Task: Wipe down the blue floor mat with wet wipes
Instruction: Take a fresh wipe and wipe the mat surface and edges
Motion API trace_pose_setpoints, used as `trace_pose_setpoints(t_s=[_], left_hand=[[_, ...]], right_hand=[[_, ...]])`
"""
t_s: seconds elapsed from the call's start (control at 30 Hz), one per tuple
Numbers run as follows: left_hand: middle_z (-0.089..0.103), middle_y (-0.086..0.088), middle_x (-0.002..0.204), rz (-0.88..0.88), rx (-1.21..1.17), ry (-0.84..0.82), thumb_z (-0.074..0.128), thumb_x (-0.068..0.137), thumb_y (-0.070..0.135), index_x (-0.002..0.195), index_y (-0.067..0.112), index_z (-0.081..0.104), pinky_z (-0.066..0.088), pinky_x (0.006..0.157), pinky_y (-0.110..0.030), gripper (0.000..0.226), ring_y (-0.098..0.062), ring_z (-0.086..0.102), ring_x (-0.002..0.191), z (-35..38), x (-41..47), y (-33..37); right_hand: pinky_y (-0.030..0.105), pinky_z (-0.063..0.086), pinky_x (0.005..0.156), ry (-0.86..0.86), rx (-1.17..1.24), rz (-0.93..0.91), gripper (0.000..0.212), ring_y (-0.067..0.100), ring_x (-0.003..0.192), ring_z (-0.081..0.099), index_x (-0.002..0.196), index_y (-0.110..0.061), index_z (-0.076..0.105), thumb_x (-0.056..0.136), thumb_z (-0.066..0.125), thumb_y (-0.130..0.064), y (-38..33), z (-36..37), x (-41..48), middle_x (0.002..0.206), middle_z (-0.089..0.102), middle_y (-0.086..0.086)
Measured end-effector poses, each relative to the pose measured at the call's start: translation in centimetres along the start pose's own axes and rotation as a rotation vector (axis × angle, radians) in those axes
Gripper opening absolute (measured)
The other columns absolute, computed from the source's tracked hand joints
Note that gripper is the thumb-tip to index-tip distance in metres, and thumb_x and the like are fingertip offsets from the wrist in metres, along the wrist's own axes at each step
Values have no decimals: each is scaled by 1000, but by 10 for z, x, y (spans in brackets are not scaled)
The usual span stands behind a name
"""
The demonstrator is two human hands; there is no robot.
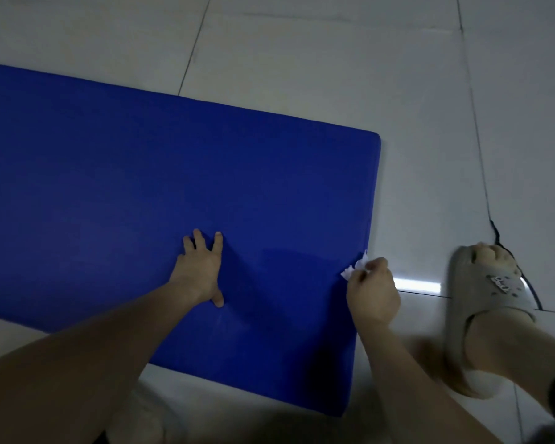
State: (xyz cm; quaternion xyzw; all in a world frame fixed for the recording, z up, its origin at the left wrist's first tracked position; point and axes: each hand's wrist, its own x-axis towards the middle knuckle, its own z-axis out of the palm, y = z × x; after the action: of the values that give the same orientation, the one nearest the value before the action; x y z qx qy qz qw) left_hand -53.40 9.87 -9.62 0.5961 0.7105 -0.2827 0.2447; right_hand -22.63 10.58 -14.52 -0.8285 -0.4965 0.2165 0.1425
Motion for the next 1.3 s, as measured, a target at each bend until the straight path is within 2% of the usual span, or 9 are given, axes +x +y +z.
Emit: trace_pose_setpoints(t_s=[0.17,0.27,0.43,0.53,0.63,0.8,1.0,1.1,1.3], left_hand=[[-16,-31,162,-9,31,12,98,56,48,159,14,-21,41,114,-52,161,-52,-2,151,1,2,3],[-14,-33,162,-9,54,17,97,57,49,159,13,-20,41,113,-51,159,-53,0,151,3,4,4],[-14,-33,162,-15,68,30,95,56,55,159,14,-19,40,115,-51,159,-52,1,151,5,7,3],[-14,-32,162,-22,46,25,97,53,52,159,15,-17,38,116,-52,159,-52,1,151,3,7,3],[-13,-32,162,-21,24,13,99,50,48,158,15,-13,38,115,-53,159,-52,2,151,-1,7,6],[-12,-31,162,-24,4,1,101,48,45,158,15,-8,41,113,-52,158,-52,2,151,-3,3,7],[-12,-29,164,-21,-1,18,100,49,47,159,17,-10,42,113,-50,158,-50,2,152,-6,0,5],[-12,-31,163,-25,16,14,100,49,48,159,16,-10,41,114,-50,158,-50,2,152,-6,2,7],[-8,-33,162,-25,96,28,96,49,57,158,14,-10,43,112,-49,159,-51,6,151,-1,6,7]], right_hand=[[34,42,64,38,65,80,41,28,75,63,92,-12,50,106,38,-48,-43,18,7,82,64,3],[32,39,60,-58,-34,-76,45,26,77,65,99,-11,56,105,36,-51,-89,43,3,92,67,6],[36,53,65,-338,-152,-408,33,21,81,63,111,-12,55,100,55,-43,-152,72,-24,101,62,4],[36,53,63,-305,-150,-447,31,21,79,62,108,-12,56,99,57,-42,-144,66,-18,101,62,4],[35,48,60,-162,-105,-357,36,24,75,62,97,-14,57,103,47,-49,-105,47,2,95,64,4],[36,48,67,-27,-39,-129,28,28,80,66,89,-17,56,99,57,-43,-27,9,31,88,67,1],[30,35,60,109,80,56,37,22,66,58,87,-15,51,105,43,-46,-44,19,34,80,68,-1],[30,31,60,30,24,-35,38,18,67,52,92,-13,54,106,41,-47,-85,37,26,84,62,-1],[30,40,54,-199,-93,-412,30,17,69,56,99,-15,56,103,50,-44,-157,75,1,89,61,1]])
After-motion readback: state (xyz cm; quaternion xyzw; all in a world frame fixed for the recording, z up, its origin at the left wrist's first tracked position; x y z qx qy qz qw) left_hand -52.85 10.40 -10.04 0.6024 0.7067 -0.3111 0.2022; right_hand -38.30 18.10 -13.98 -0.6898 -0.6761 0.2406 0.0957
